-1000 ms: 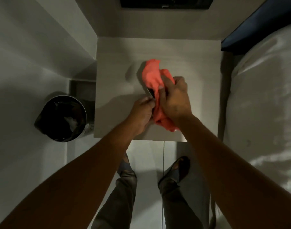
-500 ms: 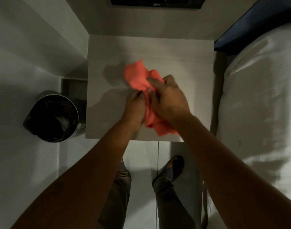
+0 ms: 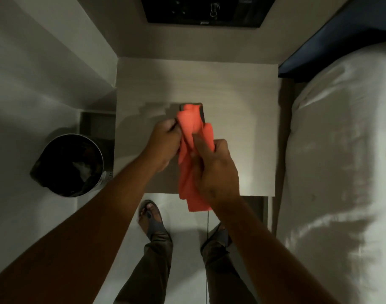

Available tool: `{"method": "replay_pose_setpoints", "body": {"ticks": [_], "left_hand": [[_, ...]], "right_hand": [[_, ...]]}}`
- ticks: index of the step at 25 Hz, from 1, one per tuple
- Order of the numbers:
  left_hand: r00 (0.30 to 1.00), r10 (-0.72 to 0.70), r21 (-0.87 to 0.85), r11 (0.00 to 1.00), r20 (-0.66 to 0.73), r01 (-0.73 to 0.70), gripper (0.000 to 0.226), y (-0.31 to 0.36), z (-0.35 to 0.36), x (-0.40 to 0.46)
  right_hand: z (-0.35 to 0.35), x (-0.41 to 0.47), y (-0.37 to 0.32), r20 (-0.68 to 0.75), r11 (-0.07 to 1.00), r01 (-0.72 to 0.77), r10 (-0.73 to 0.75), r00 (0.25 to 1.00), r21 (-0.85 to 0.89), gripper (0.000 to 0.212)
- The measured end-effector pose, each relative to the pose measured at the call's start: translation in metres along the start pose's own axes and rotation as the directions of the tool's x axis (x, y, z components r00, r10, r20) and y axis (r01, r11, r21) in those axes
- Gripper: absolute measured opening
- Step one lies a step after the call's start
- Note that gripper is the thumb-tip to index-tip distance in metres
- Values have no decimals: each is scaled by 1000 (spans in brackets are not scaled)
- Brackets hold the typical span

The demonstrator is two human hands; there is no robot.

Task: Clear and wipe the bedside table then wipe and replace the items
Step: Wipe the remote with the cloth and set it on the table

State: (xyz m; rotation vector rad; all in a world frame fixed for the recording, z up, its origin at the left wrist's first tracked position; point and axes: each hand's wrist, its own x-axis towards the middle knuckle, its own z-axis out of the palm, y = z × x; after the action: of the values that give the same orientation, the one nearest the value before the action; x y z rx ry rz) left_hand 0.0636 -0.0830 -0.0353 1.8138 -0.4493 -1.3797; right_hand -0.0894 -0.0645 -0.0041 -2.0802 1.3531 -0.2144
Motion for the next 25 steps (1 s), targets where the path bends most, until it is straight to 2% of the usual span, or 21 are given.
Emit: {"method": "replay_pose_setpoints", "body": {"ticks": [4,6,8,9,10,12,14,19,22,25], "left_hand": [[992,44,157,986,118,-63,30,-12,7,-20],[994,68,150,985,86,-81,27,-11,7,-20],[999,34,99,994,35,-38,27,-5,0,-14],[1000,7,91,996,28,-10,26,-3,-6,-9],[1000,-12,129,992,27,8,27,-3,-14,-4],[1000,8,338,941,3,-9,30,-6,-39,7],[998,58,478,878,-35,-34,31,-5,-67,15],[976,40,425,903,-213,55,27,1,-116,41],[973,49,462,884,-226,63,27,9,-120,56],[970,118,560,829,-211,21,23,14,-119,69]], "right_hand": [[-1,54,3,-162,993,-117,112,980,-20,46],[-1,72,6,-170,992,-121,116,979,-22,46],[10,51,8,-112,997,-73,73,991,8,47],[14,31,7,-36,998,-49,51,998,41,48],[18,11,8,64,996,-50,45,997,79,50],[24,-19,16,192,991,-84,63,979,104,51],[28,-26,30,140,987,-129,115,983,100,49],[31,6,53,-34,975,-219,220,975,32,45],[29,28,62,-64,959,-281,283,957,34,46],[30,36,66,-47,947,-319,320,946,39,46]]}}
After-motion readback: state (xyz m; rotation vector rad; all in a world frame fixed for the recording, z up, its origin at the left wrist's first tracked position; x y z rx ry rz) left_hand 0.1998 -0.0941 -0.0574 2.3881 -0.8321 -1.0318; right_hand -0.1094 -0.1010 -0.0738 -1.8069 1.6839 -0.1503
